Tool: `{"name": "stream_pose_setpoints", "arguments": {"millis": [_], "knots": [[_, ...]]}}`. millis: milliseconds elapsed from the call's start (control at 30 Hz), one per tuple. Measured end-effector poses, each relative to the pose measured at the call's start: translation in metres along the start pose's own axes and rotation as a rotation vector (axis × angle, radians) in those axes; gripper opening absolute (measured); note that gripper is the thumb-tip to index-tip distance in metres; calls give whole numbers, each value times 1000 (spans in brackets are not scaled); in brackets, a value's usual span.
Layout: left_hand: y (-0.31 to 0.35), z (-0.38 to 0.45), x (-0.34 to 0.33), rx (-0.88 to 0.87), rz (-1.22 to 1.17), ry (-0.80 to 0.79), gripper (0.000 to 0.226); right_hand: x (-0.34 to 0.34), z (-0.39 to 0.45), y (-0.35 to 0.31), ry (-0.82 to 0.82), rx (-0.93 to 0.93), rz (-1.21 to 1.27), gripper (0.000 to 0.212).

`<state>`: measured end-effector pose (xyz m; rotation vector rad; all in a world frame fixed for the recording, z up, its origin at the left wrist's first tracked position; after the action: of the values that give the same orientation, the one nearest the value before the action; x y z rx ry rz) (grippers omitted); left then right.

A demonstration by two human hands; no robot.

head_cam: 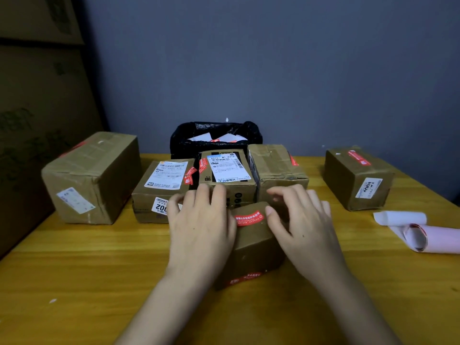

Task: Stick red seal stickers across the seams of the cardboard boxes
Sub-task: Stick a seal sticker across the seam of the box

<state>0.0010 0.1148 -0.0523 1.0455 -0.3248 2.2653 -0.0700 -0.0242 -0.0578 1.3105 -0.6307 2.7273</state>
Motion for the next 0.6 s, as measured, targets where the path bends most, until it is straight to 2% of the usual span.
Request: {"name": "stream_pose_setpoints", "arguments": {"millis": [100,233,400,500,600], "knots": [[-5,2,-4,31,-54,-43,25,-5,-1,-1,-74,17,27,55],[-7,-2,-8,47,-91,-104,25,-15,-3,-2,-116,46,30,53],[-2,-2,5,15,-185,-64,29,-23,-7,-11,-226,154,54,55],[12,-12,13,-89,-257,-112,43,-33,-14,-12,-346,214,24,61],[20,-31,0,-110,-231,-315,75,-34,-17,-8,-395,163,26,60]]}}
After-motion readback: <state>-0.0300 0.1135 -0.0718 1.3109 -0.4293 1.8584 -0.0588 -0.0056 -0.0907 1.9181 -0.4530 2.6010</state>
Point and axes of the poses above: each hand's wrist, its own z-axis towards the middle knuckle, its own x-axis out of the back of the hand, y = z × x, the point moved 8 cm from there along z, towards the middle knuckle, and after that the axes turned 5 degrees about -x, right-handed, at the moved point
